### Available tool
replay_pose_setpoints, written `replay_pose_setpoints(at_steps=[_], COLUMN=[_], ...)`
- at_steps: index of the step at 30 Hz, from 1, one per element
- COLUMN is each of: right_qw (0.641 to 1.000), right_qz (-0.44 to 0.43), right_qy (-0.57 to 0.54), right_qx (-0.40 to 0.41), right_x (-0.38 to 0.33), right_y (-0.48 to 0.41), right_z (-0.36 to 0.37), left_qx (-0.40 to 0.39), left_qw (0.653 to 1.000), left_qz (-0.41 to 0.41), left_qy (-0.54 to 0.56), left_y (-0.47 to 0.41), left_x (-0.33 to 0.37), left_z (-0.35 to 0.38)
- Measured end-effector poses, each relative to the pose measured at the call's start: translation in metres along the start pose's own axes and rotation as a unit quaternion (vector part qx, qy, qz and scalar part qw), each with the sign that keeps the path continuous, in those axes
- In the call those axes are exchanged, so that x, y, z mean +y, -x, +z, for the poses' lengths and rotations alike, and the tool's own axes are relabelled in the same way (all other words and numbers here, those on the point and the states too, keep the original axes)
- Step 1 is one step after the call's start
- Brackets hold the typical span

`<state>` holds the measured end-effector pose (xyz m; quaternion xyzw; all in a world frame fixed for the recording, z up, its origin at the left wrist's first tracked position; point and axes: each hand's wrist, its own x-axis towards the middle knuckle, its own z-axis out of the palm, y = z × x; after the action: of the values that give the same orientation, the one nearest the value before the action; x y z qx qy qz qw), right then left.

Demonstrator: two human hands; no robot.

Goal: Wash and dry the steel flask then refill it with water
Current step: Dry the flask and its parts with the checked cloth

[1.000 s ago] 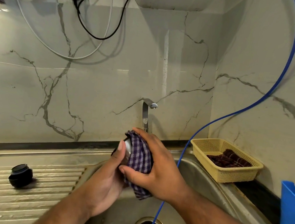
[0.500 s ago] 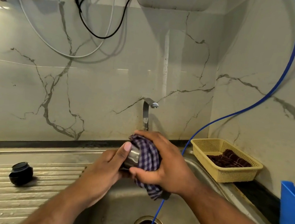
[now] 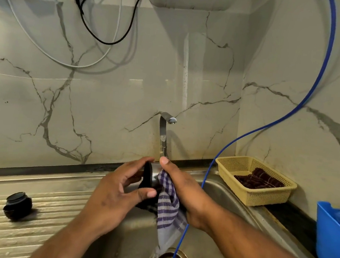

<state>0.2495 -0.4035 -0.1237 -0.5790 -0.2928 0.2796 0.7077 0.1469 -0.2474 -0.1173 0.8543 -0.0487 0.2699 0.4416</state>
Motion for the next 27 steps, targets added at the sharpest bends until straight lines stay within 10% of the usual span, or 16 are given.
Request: replay_pose_setpoints(at_steps=[6, 17, 27], right_qw=[0.992, 0.995, 0.943], right_qz=[0.11, 0.054, -0.03], right_qy=[-0.064, -0.034, -0.03], right_qx=[-0.026, 0.081, 0.331], right_x=[-0.003, 0.016, -0.036], right_y=[0.004, 0.0, -0.013], right_z=[0.0, 0.006, -0.051], left_qx=[-0.026, 0.04, 0.051], left_qw=[0.998, 0.998, 0.991], left_qz=[0.02, 0.014, -0.027], left_qy=[-0.063, -0.043, -0.119], left_y=[-0.005, -0.009, -0.008], left_x=[-0.015, -0.029, -0.048], left_z=[-0.002, -0.002, 0.009])
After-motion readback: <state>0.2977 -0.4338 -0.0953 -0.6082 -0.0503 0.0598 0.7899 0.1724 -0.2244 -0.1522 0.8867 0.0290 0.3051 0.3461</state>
